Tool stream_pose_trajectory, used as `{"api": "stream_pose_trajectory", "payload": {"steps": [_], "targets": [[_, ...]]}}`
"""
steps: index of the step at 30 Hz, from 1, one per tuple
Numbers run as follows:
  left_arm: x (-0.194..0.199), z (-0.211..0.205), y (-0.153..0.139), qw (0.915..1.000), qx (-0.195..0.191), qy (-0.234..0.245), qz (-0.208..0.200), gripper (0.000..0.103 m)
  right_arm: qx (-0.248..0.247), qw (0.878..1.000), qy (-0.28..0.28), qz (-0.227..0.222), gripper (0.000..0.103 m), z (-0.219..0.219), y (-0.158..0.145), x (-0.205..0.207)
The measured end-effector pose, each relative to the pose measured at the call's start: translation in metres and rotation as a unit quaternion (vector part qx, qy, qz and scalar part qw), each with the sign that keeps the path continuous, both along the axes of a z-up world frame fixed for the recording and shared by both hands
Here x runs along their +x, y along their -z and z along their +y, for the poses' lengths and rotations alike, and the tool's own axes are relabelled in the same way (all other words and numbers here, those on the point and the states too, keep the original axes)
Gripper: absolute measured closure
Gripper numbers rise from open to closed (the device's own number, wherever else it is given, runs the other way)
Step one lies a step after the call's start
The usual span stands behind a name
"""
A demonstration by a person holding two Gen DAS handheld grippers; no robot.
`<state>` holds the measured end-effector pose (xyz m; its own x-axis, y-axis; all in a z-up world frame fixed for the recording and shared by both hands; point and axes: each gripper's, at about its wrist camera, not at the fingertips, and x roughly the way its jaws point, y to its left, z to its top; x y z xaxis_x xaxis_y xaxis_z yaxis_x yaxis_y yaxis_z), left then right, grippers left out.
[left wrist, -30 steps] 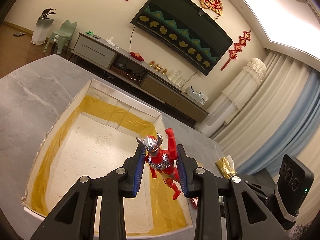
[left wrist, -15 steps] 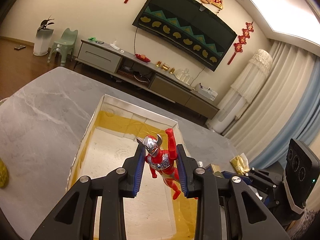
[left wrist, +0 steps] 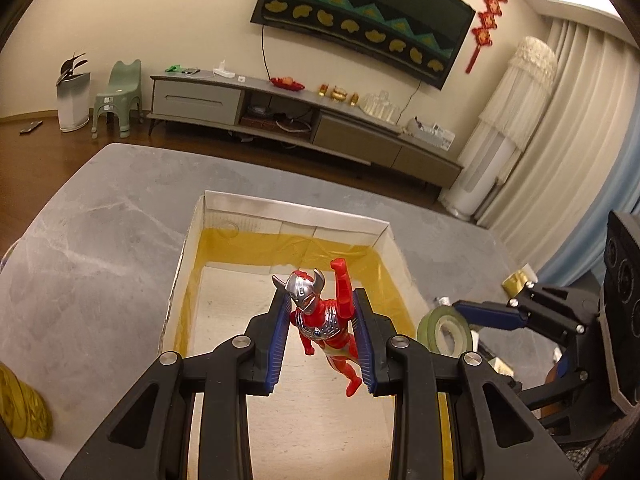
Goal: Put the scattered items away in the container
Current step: 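Carry the figure and the tape roll with both tools over the yellow-lined white box, then open the left tool to drop the figure while the right tool releases the tape roll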
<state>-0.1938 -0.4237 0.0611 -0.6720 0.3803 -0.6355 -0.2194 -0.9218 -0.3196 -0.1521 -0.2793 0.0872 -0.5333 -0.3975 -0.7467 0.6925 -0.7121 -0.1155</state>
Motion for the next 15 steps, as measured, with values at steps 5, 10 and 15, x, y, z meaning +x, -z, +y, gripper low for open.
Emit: {"api": "stream_pose_trajectory", "payload": {"steps": [5, 10, 15], "targets": [[-0.024, 0.003, 0.009, 0.9991, -0.028, 0.009, -0.031, 0.071, 0.015, 1.0, -0.004, -0.013, 0.053, -0.007, 0.01, -0.024], [-0.047, 0.012, 0.022, 0.9961, -0.058, 0.024, -0.063, 0.071, 0.037, 0.999, -0.008, -0.025, 0.053, -0.015, 0.024, -0.049], [-0.068, 0.018, 0.036, 0.9924, -0.084, 0.032, -0.084, 0.071, 0.061, 0.998, -0.01, -0.029, 0.053, -0.021, 0.037, -0.067]]}}
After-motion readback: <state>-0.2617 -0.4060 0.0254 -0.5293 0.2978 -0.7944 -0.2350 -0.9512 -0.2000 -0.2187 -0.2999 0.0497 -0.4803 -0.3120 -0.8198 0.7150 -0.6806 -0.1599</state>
